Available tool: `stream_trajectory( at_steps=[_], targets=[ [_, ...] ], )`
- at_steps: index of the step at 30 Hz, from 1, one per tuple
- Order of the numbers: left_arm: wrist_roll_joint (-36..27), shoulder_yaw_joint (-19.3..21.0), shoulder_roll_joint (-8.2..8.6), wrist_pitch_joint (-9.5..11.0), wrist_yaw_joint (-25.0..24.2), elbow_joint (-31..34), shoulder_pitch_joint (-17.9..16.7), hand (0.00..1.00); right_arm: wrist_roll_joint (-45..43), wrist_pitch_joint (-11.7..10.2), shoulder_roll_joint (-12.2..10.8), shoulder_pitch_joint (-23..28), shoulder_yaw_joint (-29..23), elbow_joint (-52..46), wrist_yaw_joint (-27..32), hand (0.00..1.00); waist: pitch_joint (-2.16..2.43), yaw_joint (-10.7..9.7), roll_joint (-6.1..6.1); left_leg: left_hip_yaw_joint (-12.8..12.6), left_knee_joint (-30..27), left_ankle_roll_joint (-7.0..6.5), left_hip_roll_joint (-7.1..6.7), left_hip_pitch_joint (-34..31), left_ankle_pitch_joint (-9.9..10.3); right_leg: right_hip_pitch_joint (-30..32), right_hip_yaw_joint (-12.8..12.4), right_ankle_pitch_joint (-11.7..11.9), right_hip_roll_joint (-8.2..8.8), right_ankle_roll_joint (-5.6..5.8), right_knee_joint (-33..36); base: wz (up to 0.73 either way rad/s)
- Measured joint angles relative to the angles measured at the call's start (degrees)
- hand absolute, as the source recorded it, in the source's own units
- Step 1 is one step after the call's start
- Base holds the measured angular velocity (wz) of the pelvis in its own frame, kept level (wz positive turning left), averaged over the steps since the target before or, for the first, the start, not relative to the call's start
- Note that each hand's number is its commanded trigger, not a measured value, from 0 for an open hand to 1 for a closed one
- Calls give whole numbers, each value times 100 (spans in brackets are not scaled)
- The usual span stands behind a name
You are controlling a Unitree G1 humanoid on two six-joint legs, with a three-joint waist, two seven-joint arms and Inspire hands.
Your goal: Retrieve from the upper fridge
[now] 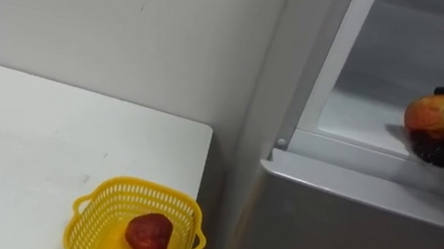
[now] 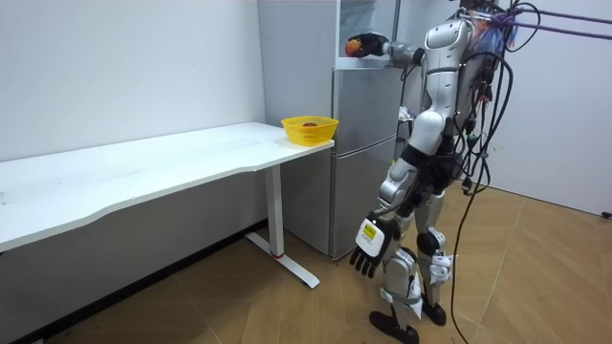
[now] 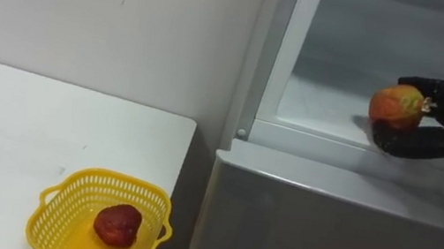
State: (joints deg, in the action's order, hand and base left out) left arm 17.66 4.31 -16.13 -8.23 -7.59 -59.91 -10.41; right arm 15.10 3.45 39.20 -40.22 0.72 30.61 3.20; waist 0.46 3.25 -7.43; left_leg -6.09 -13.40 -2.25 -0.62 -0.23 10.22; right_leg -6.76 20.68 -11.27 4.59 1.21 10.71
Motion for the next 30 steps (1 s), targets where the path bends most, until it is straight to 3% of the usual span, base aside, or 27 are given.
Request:
stream_trajectory(
  at_steps=[3,6,12,15,19,21,26,30],
  targets=[
    [6,0,26,38,87,9,14,0,-275,6,-238,599,-223,-1137,315,100,10,-9,96,-32,22,0,2,6,0,16,-4,0,6,1,1,-3],
    [-77,-24,69,140,334,1,-36,0,-366,-24,-603,1450,-308,-2380,610,100,-16,-21,151,-40,59,0,7,26,0,10,-11,-1,3,1,0,0],
    [-126,-16,154,361,485,-79,-54,0,-566,-99,-891,1898,-358,-3178,1002,100,-33,-106,189,-75,62,-1,13,-30,0,62,-25,0,10,0,8,-1],
    [-124,-25,234,384,482,-278,-74,0,-846,-179,-1178,2169,-431,-3822,1153,100,-1,-142,283,-140,70,-3,15,-10,0,81,-94,6,9,3,9,-9],
    [-123,-31,410,474,595,-316,-219,0,-1588,-603,-1639,3085,-438,-4862,1380,100,-31,-146,455,-201,97,-8,24,84,9,45,-173,11,-1,11,-6,-10],
    [-122,-62,534,529,615,-329,-262,0,-2061,-760,-1915,3542,-437,-5176,1453,100,-12,-144,555,-244,122,-8,32,80,9,75,-194,11,-1,11,4,-8],
    [-238,-133,599,708,615,-578,-219,0,-2720,-935,-2393,3832,-385,-5352,1645,100,3,-151,667,-331,151,12,88,69,19,112,-340,30,-49,-22,17,-13],
    [-235,-430,612,788,615,-660,-169,0,-3057,-1186,-2540,3839,-124,-5385,1754,100,-3,-148,689,-351,166,39,115,92,4,118,-373,46,-73,-48,9,-7]
  ],
)
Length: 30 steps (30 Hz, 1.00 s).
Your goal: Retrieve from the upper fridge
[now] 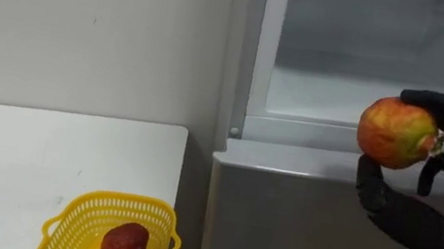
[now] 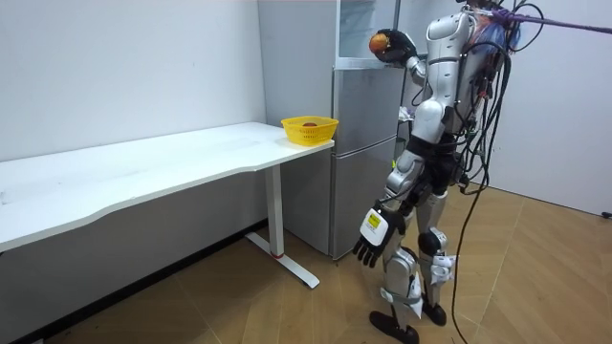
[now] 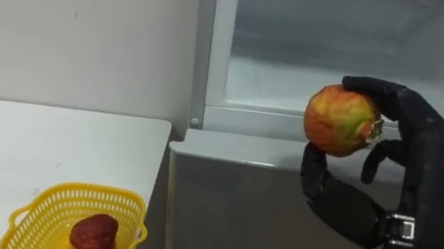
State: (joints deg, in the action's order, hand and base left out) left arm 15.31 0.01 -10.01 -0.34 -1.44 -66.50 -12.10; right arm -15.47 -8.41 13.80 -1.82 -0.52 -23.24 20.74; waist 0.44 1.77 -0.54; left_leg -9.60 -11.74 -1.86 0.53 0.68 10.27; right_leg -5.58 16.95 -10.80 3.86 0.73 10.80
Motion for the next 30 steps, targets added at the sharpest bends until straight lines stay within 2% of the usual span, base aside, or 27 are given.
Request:
stream_trajectory(
  at_steps=[2,5,8,13,21,27,30],
  targets=[
    [-7,-224,4,47,-26,-24,17,0,-313,-121,-26,6,364,-8,-56,100,-8,29,17,-118,7,12,45,11,-3,27,-100,19,-38,-31,-4,-19],
    [-17,-518,4,60,-49,-72,84,0,-561,-224,-31,29,851,-7,-103,100,-17,50,20,-162,19,26,63,33,-12,46,-136,31,-55,-49,0,-10],
    [-19,-712,2,65,-178,-111,188,0,-812,-236,-32,117,1245,-6,-189,100,-38,154,48,-175,34,33,73,68,-8,5,-120,32,-60,-50,-6,-2],
    [-17,-720,2,40,-289,-179,376,0,-1172,-231,-23,121,1645,-6,-378,100,-38,322,48,-187,33,37,75,8,-7,69,-166,32,-68,-51,-10,-1],
    [-9,-825,-12,20,-317,-173,458,0,-1186,-149,-42,122,2257,4,-688,100,-46,424,17,-195,79,41,69,-1,-8,93,-179,32,-72,-51,-28,0],
    [-1,-825,-62,-2,-377,-214,551,0,-1242,-139,-25,108,2568,9,-1026,100,-48,601,-102,-193,127,59,74,-6,-21,106,-90,32,-76,-51,-31,1],
    [1,-836,-102,-23,-422,-270,627,0,-1440,-68,-29,47,2648,16,-1165,100,-77,654,-160,-140,128,59,67,7,-21,69,-34,32,-72,-50,-40,8]
  ],
)
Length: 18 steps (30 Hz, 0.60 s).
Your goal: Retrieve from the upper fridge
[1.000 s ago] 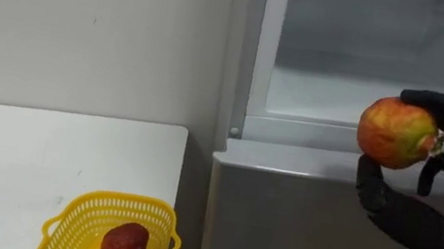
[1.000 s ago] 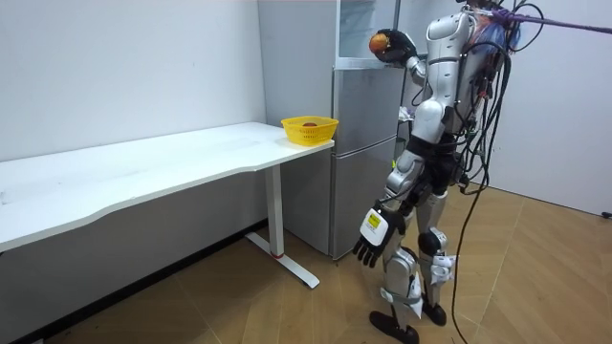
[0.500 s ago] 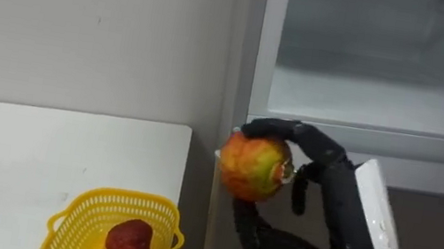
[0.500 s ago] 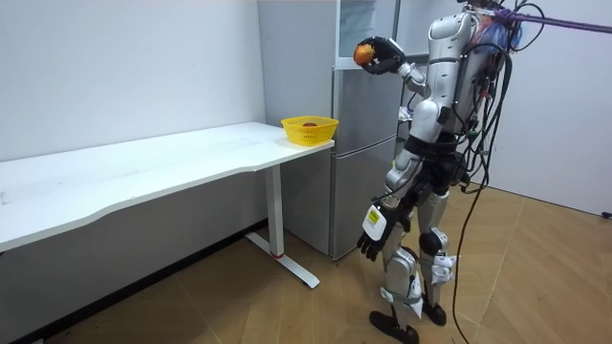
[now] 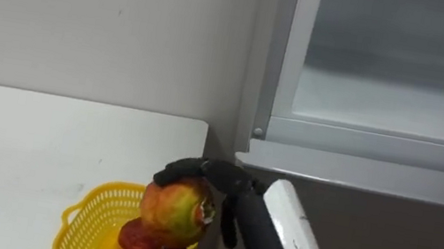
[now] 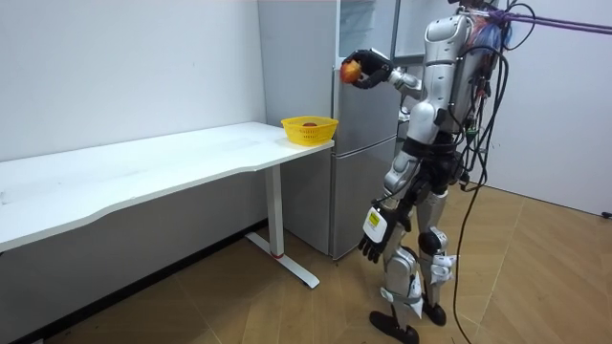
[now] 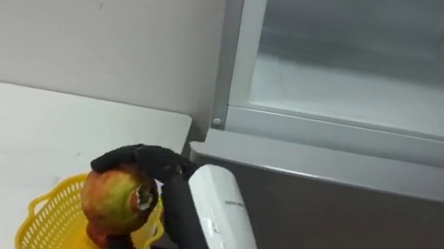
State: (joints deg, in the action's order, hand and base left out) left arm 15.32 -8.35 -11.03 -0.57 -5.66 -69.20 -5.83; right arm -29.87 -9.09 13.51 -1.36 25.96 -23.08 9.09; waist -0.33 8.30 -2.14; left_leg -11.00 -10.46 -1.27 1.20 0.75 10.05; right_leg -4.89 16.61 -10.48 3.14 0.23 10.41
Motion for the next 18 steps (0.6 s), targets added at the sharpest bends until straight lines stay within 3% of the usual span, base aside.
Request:
stream_trajectory(
  at_steps=[6,12,18],
  targets=[
    [12,-197,-72,-29,-20,2,28,0,-245,36,-11,-373,47,488,-178,100,-19,70,-108,27,-17,2,-6,4,-2,-28,95,0,14,1,3,2],
    [14,-195,-127,-32,-18,2,110,0,-423,45,-11,-557,54,1047,-172,100,-78,169,-188,142,-64,-1,-20,-40,0,-54,223,-1,27,3,2,9],
    [60,-186,-132,-41,-150,29,143,0,-522,112,12,-689,54,1168,-166,100,-80,301,-191,244,-131,0,-22,-164,0,0,353,-2,29,3,1,9]
  ],
)
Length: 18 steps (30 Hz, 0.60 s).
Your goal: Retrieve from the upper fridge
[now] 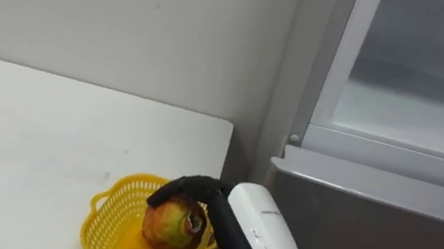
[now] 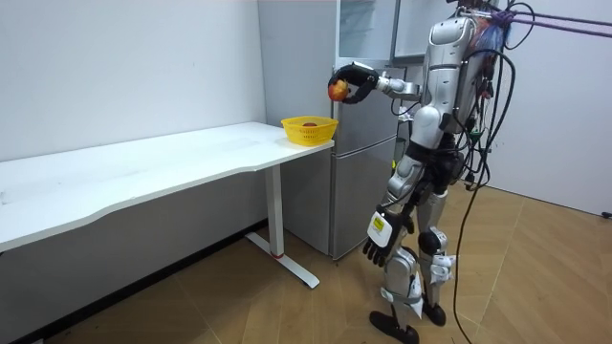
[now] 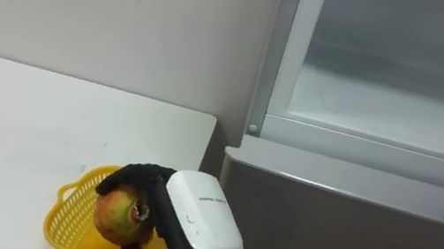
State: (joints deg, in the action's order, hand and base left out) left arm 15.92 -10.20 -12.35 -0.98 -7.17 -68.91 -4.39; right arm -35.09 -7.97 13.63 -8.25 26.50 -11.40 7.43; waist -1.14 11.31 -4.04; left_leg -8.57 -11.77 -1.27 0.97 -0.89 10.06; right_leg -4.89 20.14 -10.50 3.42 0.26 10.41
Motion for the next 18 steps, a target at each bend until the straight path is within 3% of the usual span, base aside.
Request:
stream_trajectory(
  at_steps=[9,18],
  targets=[
    [3,-2,19,-48,-144,36,-2,0,-20,75,14,-54,22,297,-3,100,7,59,52,124,-49,-2,-29,-62,-1,-13,58,-2,10,2,0,6],
    [7,-3,20,-159,-127,35,2,0,-21,316,23,-190,45,637,46,100,36,63,56,182,-63,-28,-75,-64,-16,-42,143,-4,48,7,4,3]
  ],
)
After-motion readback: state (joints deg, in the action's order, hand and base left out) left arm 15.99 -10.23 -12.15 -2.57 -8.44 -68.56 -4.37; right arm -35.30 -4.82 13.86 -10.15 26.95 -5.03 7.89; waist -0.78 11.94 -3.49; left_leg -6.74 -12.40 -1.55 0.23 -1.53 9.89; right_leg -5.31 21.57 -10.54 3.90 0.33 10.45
